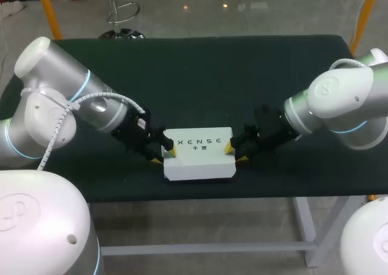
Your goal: Assemble the packaging by folding the flat box into shape, placing the metal phone stand inside, and closing the box properly
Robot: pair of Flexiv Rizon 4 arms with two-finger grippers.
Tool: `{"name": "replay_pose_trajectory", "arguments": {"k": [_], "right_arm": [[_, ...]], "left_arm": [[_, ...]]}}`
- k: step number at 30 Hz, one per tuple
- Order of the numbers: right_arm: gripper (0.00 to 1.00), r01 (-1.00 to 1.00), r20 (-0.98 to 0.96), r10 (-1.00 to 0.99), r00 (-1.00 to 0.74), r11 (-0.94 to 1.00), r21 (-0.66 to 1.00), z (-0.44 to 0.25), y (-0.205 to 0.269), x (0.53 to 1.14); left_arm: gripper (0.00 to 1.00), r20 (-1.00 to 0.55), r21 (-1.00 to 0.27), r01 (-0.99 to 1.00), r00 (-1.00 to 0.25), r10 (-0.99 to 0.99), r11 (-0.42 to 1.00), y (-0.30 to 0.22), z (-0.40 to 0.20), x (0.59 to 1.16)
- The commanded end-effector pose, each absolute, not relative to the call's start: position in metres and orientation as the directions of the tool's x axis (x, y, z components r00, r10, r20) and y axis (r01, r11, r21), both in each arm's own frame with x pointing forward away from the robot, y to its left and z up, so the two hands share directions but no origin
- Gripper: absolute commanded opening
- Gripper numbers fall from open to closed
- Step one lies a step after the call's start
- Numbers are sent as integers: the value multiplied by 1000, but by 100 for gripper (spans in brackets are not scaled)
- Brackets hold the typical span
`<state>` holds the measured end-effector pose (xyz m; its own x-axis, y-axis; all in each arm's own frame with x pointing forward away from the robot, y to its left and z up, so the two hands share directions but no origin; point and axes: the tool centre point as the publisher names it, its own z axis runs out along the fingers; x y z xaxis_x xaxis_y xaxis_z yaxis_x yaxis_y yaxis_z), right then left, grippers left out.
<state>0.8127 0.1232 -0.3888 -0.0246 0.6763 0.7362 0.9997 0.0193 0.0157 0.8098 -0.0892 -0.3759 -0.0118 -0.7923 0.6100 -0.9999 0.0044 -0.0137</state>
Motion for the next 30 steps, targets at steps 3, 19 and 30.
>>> {"name": "replay_pose_trajectory", "arguments": {"k": [3, 19, 30], "right_arm": [[49, 1000, 740, 672, -26, 21, 16, -390, 126, 812], [48, 1000, 742, 670, -26, 26, 12, -391, 128, 813], [49, 999, 746, 665, -36, 51, 3, -388, 133, 814]], "left_arm": [[52, 609, -14, -1000, -12, -793, 5, -93, -377, 810], [45, 609, -14, -1000, -12, -793, 5, -93, -377, 810], [39, 608, -10, -1000, -9, -794, 4, -94, -376, 810]]}}
